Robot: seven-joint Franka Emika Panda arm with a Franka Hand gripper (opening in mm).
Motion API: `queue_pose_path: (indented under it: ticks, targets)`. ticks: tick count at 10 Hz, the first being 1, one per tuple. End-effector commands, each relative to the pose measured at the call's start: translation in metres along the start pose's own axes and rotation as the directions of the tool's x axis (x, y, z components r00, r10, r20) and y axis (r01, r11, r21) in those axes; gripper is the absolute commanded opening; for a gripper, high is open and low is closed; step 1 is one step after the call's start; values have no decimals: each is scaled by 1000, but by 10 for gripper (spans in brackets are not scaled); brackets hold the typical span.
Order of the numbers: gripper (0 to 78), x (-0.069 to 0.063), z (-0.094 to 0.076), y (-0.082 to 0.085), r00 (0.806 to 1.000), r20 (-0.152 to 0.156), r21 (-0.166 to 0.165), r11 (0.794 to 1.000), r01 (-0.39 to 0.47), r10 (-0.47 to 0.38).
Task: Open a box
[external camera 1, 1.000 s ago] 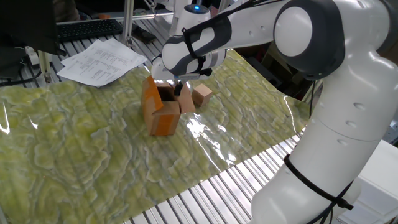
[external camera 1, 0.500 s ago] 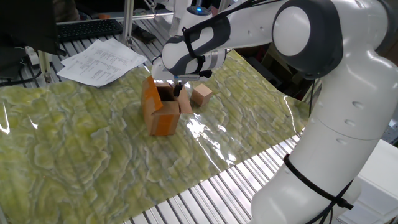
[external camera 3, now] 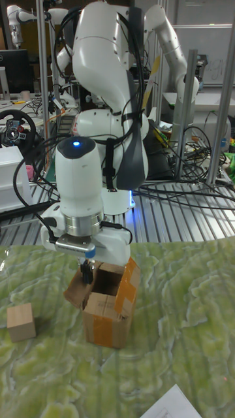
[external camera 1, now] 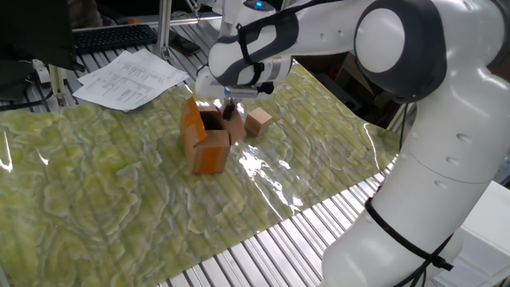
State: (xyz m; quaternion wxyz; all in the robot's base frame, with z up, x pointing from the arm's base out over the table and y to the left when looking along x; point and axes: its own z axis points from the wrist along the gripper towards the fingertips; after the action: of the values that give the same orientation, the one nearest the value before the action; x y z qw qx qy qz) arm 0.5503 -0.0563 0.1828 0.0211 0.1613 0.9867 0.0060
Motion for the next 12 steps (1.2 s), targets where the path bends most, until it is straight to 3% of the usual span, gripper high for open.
queue_pose_path:
  ticks: [1,5,12]
  targets:
    - [0,1,-9,5,1000,-10,-8,1000,-19,19]
    - [0,4,-20,39,996,-9,-1,996,-85,85]
    - [0,5,-12,57,992,-12,-14,992,-125,125]
